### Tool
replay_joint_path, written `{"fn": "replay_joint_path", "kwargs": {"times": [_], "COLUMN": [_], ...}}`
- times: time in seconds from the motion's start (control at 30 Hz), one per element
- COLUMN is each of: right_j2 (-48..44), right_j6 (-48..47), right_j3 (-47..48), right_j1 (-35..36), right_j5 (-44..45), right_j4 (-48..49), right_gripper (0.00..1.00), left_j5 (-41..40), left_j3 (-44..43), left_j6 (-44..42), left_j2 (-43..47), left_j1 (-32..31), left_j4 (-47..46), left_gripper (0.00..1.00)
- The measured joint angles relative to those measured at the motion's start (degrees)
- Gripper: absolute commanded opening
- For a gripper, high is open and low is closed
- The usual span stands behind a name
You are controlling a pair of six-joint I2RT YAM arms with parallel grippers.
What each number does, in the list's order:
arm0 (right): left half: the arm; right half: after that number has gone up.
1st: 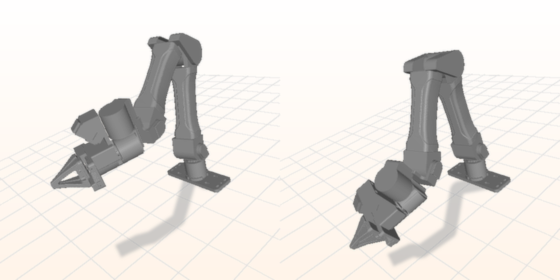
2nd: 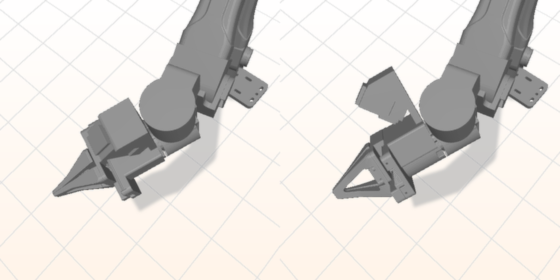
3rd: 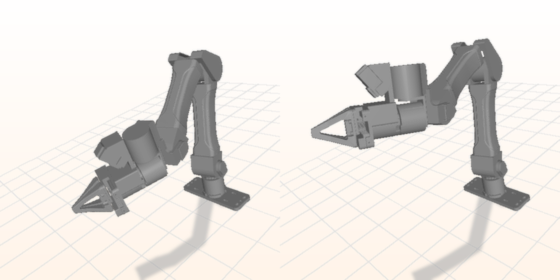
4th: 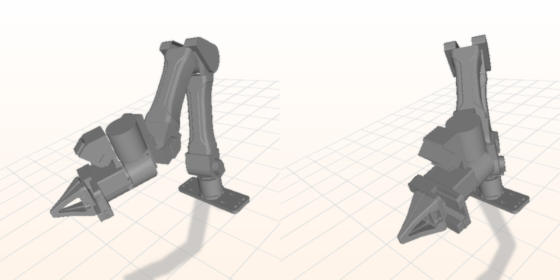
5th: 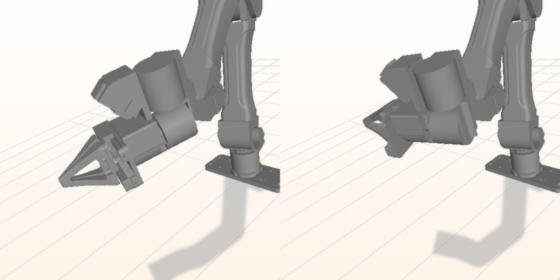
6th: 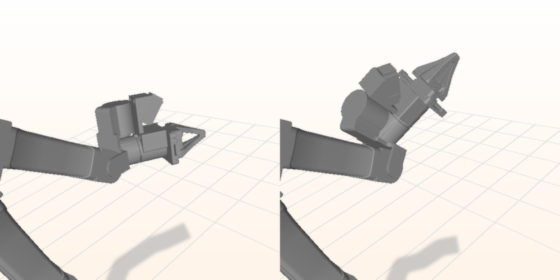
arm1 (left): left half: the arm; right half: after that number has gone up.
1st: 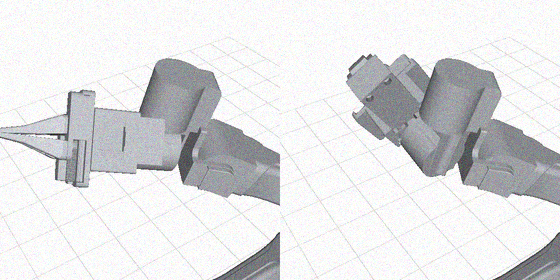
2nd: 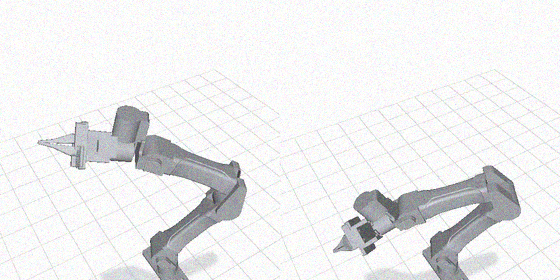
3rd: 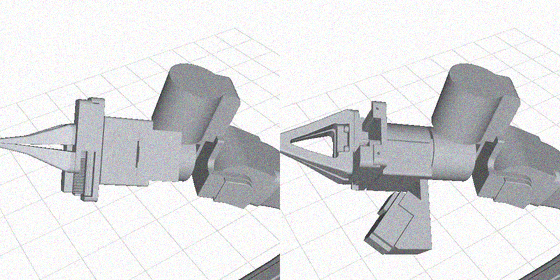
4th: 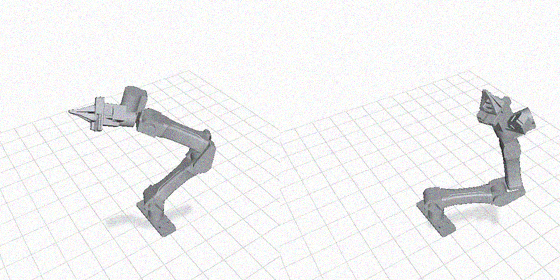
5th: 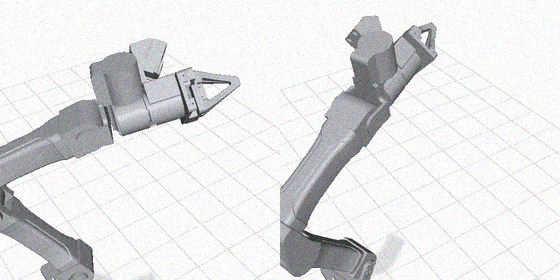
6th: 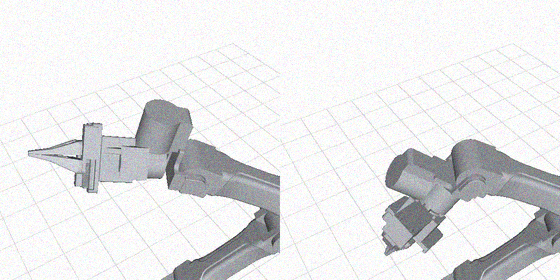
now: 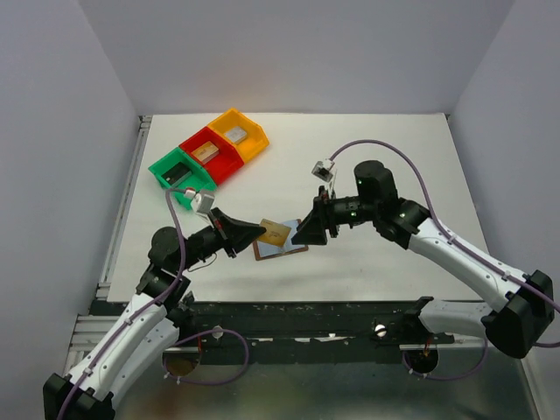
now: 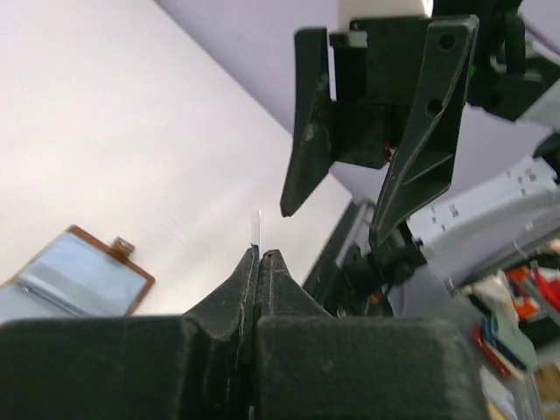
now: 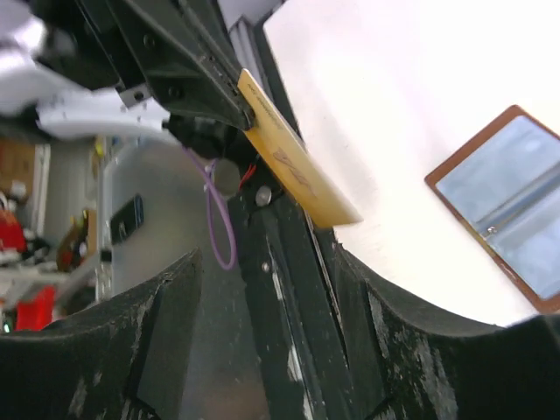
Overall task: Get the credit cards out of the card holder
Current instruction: Remove the credit card from the card holder.
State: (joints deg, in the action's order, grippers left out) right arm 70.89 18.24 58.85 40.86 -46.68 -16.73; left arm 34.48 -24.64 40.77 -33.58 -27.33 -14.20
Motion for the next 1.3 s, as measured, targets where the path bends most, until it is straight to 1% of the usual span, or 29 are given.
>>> {"fn": "replay_joint_path", "kwargs": {"times": [0.13, 0.27, 0.5, 0.6, 0.63, 0.8, 0.87, 1.0, 1.07, 1.23, 1.3], "right_j2": [-3.2, -2.9, -0.7, 0.0, 0.3, 1.7, 2.3, 3.7, 4.4, 5.4, 5.4], "right_j6": [7.8, 14.8, 20.3, 21.2, 21.4, 23.0, 23.8, 25.5, 26.6, 28.8, 29.4], "right_j3": [-5.6, -10.0, -10.3, -10.3, -10.3, -10.3, -10.3, -10.3, -10.4, -10.7, -11.0], "right_j1": [-2.2, -2.2, -2.2, -2.2, -2.2, -2.2, -2.2, -2.2, -2.2, -2.2, -2.2], "right_j5": [2.3, 2.4, 2.5, 2.5, 2.5, 2.3, 1.9, 0.6, -0.1, -1.7, -2.2], "right_j4": [11.1, 21.0, 29.2, 30.6, 30.9, 33.4, 34.6, 37.5, 39.2, 42.9, 43.8], "right_gripper": [0.68, 0.67, 0.66, 0.63, 0.60, 0.42, 0.37, 0.31, 0.26, 0.01, 0.00], "left_j5": [-6.5, -10.1, -12.7, -13.2, -13.3, -13.5, -13.5, -13.5, -13.5, -13.8, -14.3], "left_j3": [8.0, 11.0, 12.2, 12.8, 13.1, 13.7, 13.9, 13.9, 14.0, 14.9, 15.2], "left_j6": [5.4, 9.2, 13.4, 14.7, 15.1, 16.3, 16.5, 17.0, 17.3, 17.9, 18.0], "left_j2": [4.6, 4.9, 5.5, 5.6, 5.6, 5.6, 5.5, 5.0, 4.6, 3.7, 3.6], "left_j1": [0.4, 0.4, 0.4, 0.4, 0.4, 0.4, 0.4, 0.4, 0.4, 0.4, 0.4], "left_j4": [-8.8, -14.2, -21.0, -23.5, -24.0, -25.7, -26.5, -27.7, -28.4, -29.9, -30.0], "left_gripper": [0.00, 0.00, 0.00, 0.00, 0.00, 0.00, 0.00, 0.00, 0.00, 0.00, 0.00]}}
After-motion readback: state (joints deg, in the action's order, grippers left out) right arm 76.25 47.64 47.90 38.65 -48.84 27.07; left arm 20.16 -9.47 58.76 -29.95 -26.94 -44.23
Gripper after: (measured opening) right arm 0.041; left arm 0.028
